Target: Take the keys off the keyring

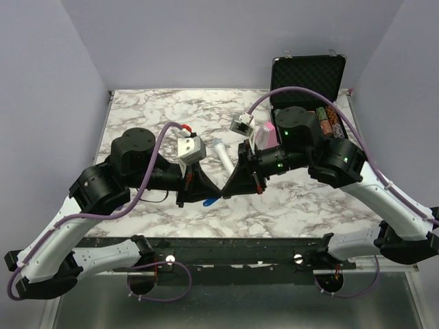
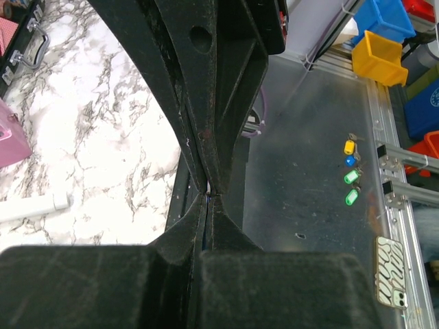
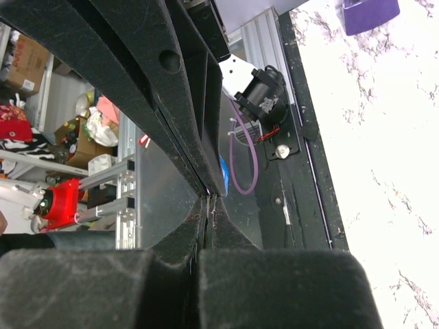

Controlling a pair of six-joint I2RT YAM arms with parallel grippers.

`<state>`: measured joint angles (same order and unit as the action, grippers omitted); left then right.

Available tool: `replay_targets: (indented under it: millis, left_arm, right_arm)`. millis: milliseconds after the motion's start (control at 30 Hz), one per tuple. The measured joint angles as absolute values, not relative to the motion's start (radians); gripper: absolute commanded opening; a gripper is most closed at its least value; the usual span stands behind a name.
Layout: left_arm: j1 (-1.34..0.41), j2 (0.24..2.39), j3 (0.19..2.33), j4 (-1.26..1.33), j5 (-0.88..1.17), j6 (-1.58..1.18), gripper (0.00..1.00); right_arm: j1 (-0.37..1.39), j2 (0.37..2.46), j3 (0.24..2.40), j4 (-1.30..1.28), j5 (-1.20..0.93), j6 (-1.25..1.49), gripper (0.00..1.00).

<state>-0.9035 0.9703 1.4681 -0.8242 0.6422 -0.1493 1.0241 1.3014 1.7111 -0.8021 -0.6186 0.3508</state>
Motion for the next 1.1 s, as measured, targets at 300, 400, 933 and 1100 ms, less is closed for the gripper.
replay_targets:
  millis: [300, 400, 933, 1100]
  left_arm:
    - [-0.917, 0.976, 1.472, -0.869, 0.593, -0.184, 0.39]
    - [-0.918, 0.997, 1.472, -0.891, 0.547, -0.194, 0.37]
    - [-0.847, 0.880, 1.304, -0.832, 0.197, -0.352, 0.72]
    - [-0.846, 0.852, 1.171, -0.828, 0.153, -0.445, 0.78]
  right_arm:
    - [1.024, 1.295, 1.702, -0.567, -0.620, 0.396, 0.01]
    - [1.024, 1.280, 1.706, -0.467, -0.620, 0.407, 0.01]
    - [1.024, 1.235, 1.652, -0.367, -0.540, 0.419, 0.01]
    - [1.024, 1.221, 1.603, -0.369, -0.456, 0.432, 0.01]
